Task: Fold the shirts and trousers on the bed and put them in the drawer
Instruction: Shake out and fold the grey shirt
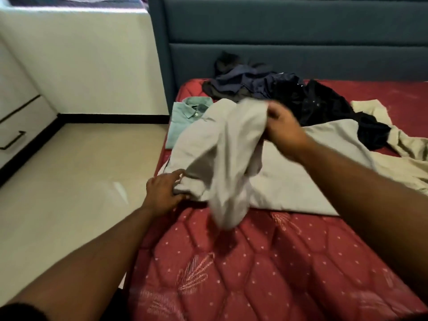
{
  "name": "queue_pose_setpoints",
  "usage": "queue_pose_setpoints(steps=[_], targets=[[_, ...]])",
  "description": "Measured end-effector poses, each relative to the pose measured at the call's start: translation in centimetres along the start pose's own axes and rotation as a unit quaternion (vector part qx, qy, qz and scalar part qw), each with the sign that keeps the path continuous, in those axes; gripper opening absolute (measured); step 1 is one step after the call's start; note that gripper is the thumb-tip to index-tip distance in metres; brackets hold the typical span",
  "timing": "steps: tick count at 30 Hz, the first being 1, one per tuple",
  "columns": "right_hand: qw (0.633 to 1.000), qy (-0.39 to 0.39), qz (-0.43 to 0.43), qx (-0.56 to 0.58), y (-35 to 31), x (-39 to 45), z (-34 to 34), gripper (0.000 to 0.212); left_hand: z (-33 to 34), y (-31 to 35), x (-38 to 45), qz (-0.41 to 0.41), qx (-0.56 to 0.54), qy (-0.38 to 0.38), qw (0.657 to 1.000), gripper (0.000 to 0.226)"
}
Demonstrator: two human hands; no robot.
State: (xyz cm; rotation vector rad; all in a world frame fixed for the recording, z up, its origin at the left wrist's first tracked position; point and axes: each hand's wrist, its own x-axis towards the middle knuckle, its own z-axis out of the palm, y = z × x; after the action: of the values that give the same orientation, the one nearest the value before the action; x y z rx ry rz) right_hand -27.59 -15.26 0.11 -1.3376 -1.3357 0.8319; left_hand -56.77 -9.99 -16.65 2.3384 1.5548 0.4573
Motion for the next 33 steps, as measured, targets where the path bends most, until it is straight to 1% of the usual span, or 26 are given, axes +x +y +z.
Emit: queue_pose_setpoints(steps=[1, 2, 3, 4, 5, 6, 7, 8, 9, 10, 11, 12, 14, 16, 20, 21, 23, 24, 25, 26, 27, 28, 29, 30, 31, 33], targets=[[0.994, 0.059, 0.006, 0.095, -1.3, 2.1, -0.7, 0.053, -0.2, 0.2, 0.9, -0.049, -0.044, -0.024, 0.998, 0.094], [0.983, 0.09, 0.008, 0.158, -2.4, 3.4, -1.2, 0.062, -0.4, 0.5, 1.6, -0.094, -0.106, -0.054, 0.988, 0.103], [0.982, 0.102, 0.009, 0.161, -2.5, 4.6, -1.4, 0.065, -0.4, 0.6, 2.3, -0.129, -0.185, -0.081, 0.971, 0.113], [0.988, 0.112, 0.004, 0.11, -2.1, 5.6, -1.3, 0.063, -0.5, 0.6, 3.1, -0.151, -0.262, -0.096, 0.948, 0.117], [0.993, 0.115, -0.014, 0.032, -0.6, 5.8, -1.3, 0.058, -0.5, 0.6, 3.6, -0.167, -0.314, -0.102, 0.929, 0.107], [0.991, 0.111, -0.03, -0.073, 1.6, 5.4, -0.9, 0.054, -0.4, 0.5, 4.1, -0.175, -0.336, -0.104, 0.92, 0.086], [0.975, 0.098, -0.05, -0.194, 4.1, 4.3, -0.5, 0.054, -0.4, 0.3, 4.4, -0.175, -0.336, -0.097, 0.92, 0.063], [0.947, 0.072, -0.07, -0.304, 6.8, 2.9, 0.3, 0.053, -0.2, 0.2, 4.5, -0.173, -0.334, -0.082, 0.923, 0.052], [0.916, 0.043, -0.097, -0.386, 9.5, 1.3, 1.1, 0.051, 0.0, 0.0, 4.6, -0.17, -0.336, -0.066, 0.924, 0.052], [0.894, 0.007, -0.112, -0.434, 11.7, -0.6, 1.8, 0.048, 0.2, -0.3, 4.7, -0.167, -0.343, -0.046, 0.923, 0.058], [0.885, -0.047, -0.111, -0.45, 13.8, -2.3, 2.4, 0.048, 0.3, -0.6, 4.7, -0.164, -0.359, -0.024, 0.919, 0.063], [0.878, -0.106, -0.084, -0.46, 15.0, -4.3, 2.9, 0.053, 0.1, -0.5, 4.5, -0.153, -0.381, 0.006, 0.912, 0.063], [0.844, -0.211, 0.028, -0.493, 17.5, -7.3, 3.3, 0.074, 0.2, -0.9, 3.7, -0.119, -0.409, 0.08, 0.901, 0.06], [0.824, -0.225, 0.079, -0.513, 19.4, -9.2, 3.4, 0.081, 0.2, -1.3, 2.6, -0.078, -0.326, 0.126, 0.934, 0.061], [0.824, -0.206, 0.093, -0.519, 19.6, -10.1, 4.0, 0.072, -1.0, -1.4, 2.8, 0.031, -0.152, 0.102, 0.983, 0.067], [0.82, -0.205, 0.094, -0.526, 19.7, -10.1, 4.1, 0.071, -1.4, -1.7, 3.4, 0.041, -0.082, 0.059, 0.994, 0.068], [0.809, -0.204, 0.099, -0.542, 19.7, -10.2, 4.1, 0.071, -1.4, -2.8, 4.3, 0.011, 0.033, -0.084, 0.996, 0.059], [0.805, -0.202, 0.108, -0.547, 19.5, -10.4, 4.3, 0.069, -1.1, -3.5, 4.0, -0.006, 0.031, -0.124, 0.992, 0.048], [0.802, -0.198, 0.115, -0.552, 19.4, -10.4, 4.4, 0.065, -0.3, -4.0, 3.2, -0.024, -0.01, -0.114, 0.993, 0.042], [0.8, -0.193, 0.119, -0.556, 19.2, -10.4, 4.6, 0.063, 0.7, -4.2, 2.1, -0.047, -0.08, -0.061, 0.994, 0.041], [0.799, -0.187, 0.123, -0.559, 19.1, -10.5, 4.8, 0.061, 1.5, -3.7, 0.8, -0.107, -0.154, 0.021, 0.982, 0.043], [0.798, -0.181, 0.124, -0.561, 19.0, -10.5, 5.0, 0.06, 2.3, -3.0, -0.1, -0.169, -0.203, 0.11, 0.958, 0.044], [0.798, -0.178, 0.124, -0.563, 19.0, -10.6, 5.2, 0.059, 2.8, -2.2, -0.8, -0.232, -0.23, 0.164, 0.931, 0.042], [0.798, -0.18, 0.126, -0.562, 19.2, -10.8, 5.3, 0.059, 3.3, -1.7, -1.3, -0.282, -0.253, 0.178, 0.908, 0.04], [0.8, -0.183, 0.13, -0.556, 19.3, -10.6, 5.2, 0.058, 3.5, -1.4, -1.3, -0.311, -0.269, 0.164, 0.897, 0.036], [0.809, -0.204, 0.142, -0.532, 19.2, -10.1, 5.0, 0.059, 3.6, -1.7, -1.3, -0.309, -0.268, 0.139, 0.902, 0.026]])
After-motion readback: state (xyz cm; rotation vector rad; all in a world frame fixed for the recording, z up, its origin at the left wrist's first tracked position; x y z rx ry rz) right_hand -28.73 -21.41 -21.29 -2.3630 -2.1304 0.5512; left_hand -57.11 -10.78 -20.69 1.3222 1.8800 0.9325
